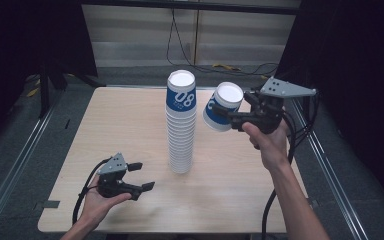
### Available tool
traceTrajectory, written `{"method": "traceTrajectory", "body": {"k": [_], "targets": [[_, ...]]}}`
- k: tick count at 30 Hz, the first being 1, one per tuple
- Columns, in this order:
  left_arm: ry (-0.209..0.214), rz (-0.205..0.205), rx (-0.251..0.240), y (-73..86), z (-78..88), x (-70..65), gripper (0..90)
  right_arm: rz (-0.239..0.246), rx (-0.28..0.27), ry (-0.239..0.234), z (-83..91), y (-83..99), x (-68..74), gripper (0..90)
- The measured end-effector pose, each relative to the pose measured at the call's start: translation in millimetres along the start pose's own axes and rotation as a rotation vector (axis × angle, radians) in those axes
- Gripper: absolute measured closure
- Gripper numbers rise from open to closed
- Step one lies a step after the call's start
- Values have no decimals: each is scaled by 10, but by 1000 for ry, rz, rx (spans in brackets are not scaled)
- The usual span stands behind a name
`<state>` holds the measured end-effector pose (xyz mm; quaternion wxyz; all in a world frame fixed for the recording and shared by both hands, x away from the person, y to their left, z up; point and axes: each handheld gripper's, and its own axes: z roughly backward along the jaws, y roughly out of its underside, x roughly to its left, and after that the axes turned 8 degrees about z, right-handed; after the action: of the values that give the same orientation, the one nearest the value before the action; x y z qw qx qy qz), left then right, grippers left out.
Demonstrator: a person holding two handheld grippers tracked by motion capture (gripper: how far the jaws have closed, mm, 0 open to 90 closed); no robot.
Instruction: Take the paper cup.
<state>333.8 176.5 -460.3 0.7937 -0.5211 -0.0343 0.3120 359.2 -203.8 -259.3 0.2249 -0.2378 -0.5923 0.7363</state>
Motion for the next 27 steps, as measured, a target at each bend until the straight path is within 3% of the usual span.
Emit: {"method": "traceTrajectory", "body": {"k": [3, 7, 13, 16, 22, 27], "targets": [[7, -6, 11, -37, -23, -11, 178, 10, 13, -10, 10, 92, 58, 275], [23, -19, 20, -102, -63, -42, 178, -17, 19, -34, 23, 260, 78, 275], [49, 9, -2, -166, -171, -42, 178, -26, 51, -57, -7, 476, 119, 275], [37, 9, -12, -196, -221, -54, 180, -28, 61, -64, -38, 564, 144, 275], [56, -40, -10, -326, -272, -130, 180, -39, 75, -110, -126, 740, 240, 274], [82, -46, -28, -408, -314, -177, 180, -46, 98, -135, -214, 878, 330, 275]]}}
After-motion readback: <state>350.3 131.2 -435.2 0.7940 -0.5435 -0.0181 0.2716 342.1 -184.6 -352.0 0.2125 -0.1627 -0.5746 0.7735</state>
